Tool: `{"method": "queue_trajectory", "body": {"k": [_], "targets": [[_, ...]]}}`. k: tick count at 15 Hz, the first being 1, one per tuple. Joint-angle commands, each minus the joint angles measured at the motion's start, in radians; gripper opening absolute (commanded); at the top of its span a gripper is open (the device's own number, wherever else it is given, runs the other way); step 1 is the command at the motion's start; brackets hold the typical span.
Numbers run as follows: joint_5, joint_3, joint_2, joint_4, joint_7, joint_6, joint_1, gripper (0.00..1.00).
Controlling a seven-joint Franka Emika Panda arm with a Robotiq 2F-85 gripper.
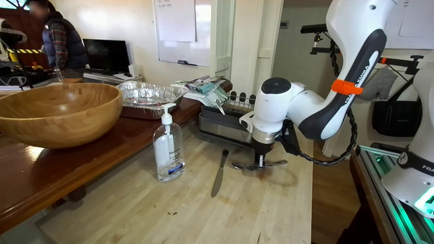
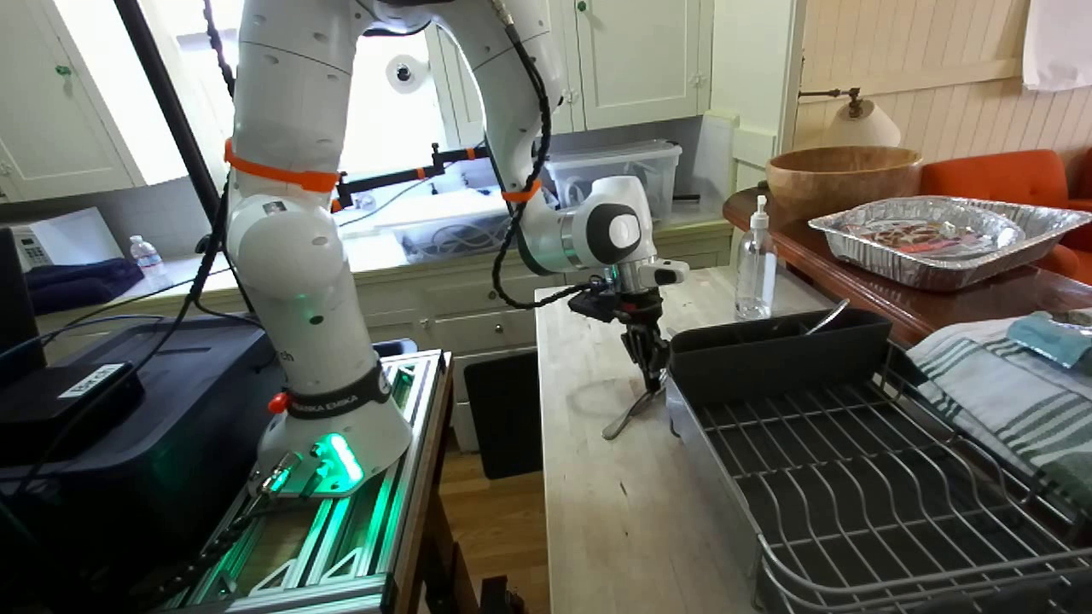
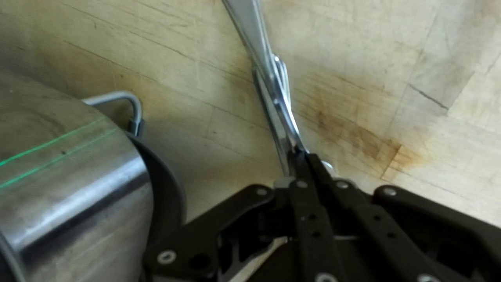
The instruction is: Pick up the spoon and place it in the cutlery provision on the drying rack
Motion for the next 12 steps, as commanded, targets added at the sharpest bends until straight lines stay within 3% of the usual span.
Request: {"method": "queue_trajectory", "body": {"k": [1, 12], "targets": [[0.001, 0.019, 0.03, 0.017, -0.017, 0.033, -0.002, 0.0], [0.023, 0.095, 0.041, 0.037, -0.08, 0.044, -0.029, 0.0]]}}
